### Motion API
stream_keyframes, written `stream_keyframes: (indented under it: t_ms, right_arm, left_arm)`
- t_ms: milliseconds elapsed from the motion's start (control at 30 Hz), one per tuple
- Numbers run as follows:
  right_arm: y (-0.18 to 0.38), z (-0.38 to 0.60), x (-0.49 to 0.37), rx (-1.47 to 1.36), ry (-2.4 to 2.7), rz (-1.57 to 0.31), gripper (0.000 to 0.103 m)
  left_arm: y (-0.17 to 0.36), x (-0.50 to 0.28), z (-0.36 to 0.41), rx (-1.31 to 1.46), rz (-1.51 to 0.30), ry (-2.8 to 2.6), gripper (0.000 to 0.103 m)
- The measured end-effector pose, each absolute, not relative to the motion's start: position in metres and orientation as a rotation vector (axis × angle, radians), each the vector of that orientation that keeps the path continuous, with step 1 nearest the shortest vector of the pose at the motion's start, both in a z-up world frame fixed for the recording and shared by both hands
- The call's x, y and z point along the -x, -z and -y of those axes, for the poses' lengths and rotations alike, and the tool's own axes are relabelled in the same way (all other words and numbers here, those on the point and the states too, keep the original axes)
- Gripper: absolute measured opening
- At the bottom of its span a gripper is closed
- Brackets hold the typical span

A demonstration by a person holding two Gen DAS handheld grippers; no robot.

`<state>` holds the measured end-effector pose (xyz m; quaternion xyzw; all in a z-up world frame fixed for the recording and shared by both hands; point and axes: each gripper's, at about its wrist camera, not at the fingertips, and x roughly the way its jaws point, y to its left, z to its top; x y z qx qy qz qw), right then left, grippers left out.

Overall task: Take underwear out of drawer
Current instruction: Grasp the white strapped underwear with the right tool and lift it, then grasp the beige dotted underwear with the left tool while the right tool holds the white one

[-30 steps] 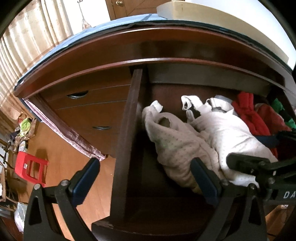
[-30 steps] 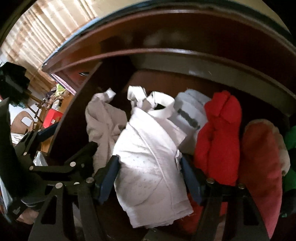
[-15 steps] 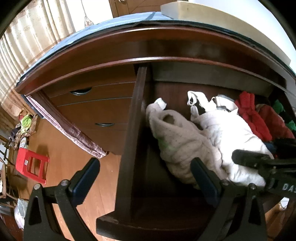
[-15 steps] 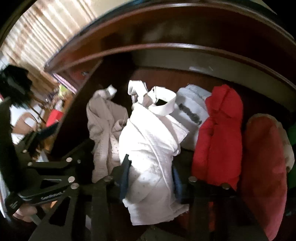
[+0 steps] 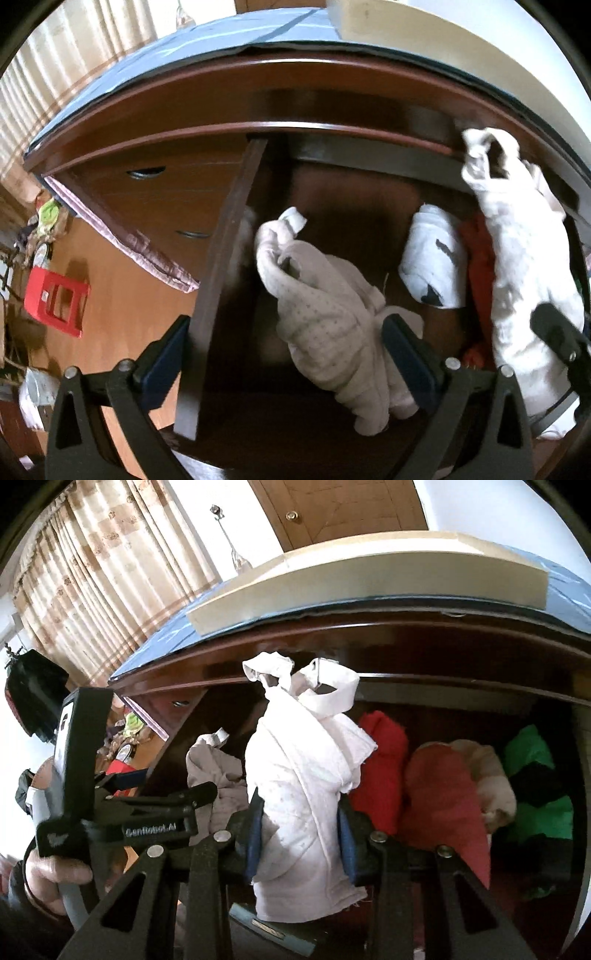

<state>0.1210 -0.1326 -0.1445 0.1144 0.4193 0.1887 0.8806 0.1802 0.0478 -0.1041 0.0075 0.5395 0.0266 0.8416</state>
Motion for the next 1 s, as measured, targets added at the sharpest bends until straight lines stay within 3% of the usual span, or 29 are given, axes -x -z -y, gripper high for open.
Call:
stream_keyframes:
  t_ms: [67, 267, 367, 500, 767, 1000]
  right_arm:
    - [0.145, 0.136, -0.116, -0.224, -0.395, -0.869, 0.038]
    - [0.15, 0.134, -0.117, -0.23, -0.407, -0.89, 0.038]
    - [0.152, 0.134, -0.118, -0.237, -0.414, -0.888, 0.038]
    - [0.155, 0.139, -0.118, -0.244, -0.412, -0.874, 0.038]
    - [0.16, 0.145, -0.116, -0.267, -0.41, -0.882, 0.038]
    - [0.162, 0.146, -0.12, -0.277, -0.418, -0.882, 0.038]
  left_arm:
    - [0.099, -0.178, -0.05, -0.009, -1.131, -0.075, 0.096]
    - [0.08, -0.17, -0.032, -0.09, -1.061, -0.065, 0.096]
    - [0.089, -0.176, -0.022, -0.07, -1.116, -0.027, 0.094]
    - [0.113, -0.186, -0.011, -0.076, -1.228, -0.042, 0.077]
    - [0.129, -0.192, -0.013, -0.012, -1.317, -0.101, 0.077]
    - [0.141, -0.199, -0.019, 0.102, -1.398, -0.107, 0.069]
